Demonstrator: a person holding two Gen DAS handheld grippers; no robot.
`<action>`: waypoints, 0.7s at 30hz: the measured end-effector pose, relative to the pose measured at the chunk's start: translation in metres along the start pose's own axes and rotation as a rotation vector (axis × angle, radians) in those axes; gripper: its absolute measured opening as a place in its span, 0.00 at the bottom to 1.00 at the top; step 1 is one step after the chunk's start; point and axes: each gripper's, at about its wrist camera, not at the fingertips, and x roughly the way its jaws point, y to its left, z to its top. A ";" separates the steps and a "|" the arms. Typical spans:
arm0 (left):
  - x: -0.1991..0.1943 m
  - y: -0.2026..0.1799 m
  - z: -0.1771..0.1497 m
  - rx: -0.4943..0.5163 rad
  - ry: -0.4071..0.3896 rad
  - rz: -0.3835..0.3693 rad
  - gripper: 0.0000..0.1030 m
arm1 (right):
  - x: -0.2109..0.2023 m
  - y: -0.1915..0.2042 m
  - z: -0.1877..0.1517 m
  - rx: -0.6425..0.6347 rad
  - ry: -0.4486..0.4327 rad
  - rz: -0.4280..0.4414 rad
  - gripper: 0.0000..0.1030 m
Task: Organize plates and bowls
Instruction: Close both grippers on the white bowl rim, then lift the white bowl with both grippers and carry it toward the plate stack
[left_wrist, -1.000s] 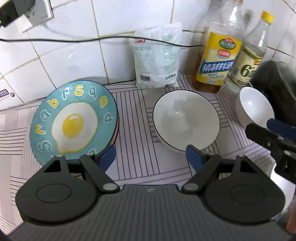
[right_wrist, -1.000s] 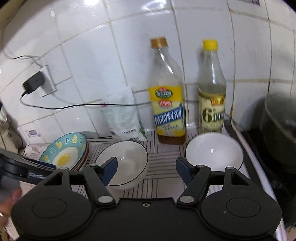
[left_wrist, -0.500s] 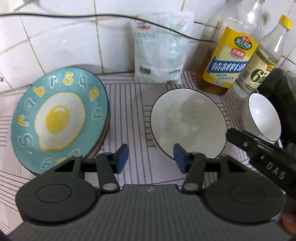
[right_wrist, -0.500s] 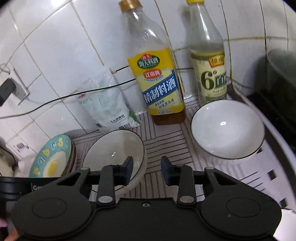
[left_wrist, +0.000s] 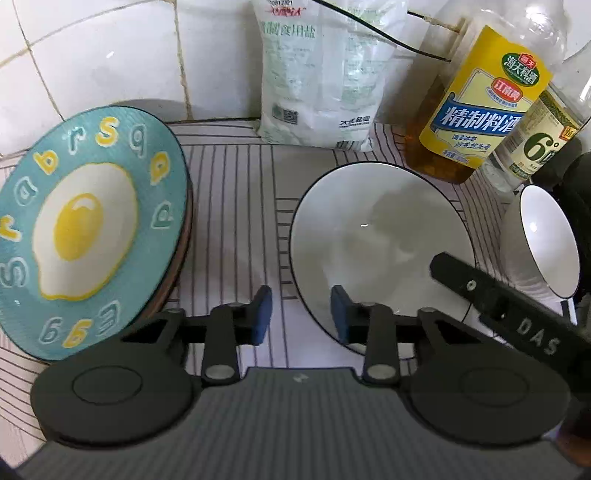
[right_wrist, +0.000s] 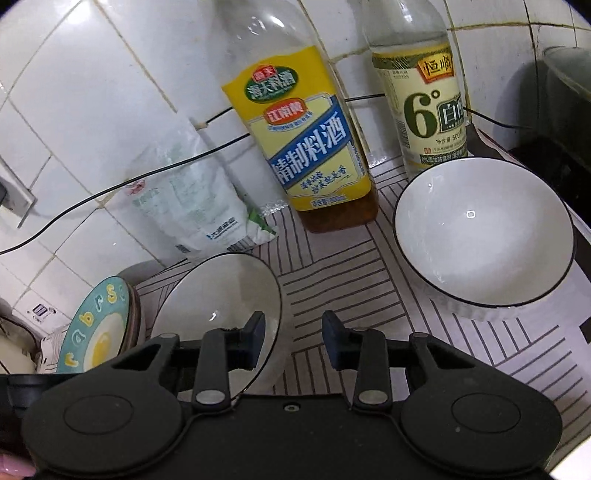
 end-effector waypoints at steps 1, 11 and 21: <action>0.001 0.000 0.001 -0.007 0.006 -0.014 0.24 | 0.002 -0.001 0.000 0.001 0.013 -0.001 0.32; -0.019 0.002 -0.014 0.005 0.037 -0.010 0.16 | -0.007 0.015 -0.005 -0.073 0.027 0.024 0.15; -0.074 0.024 -0.037 0.012 0.047 0.017 0.16 | -0.045 0.042 -0.025 -0.096 0.052 0.087 0.15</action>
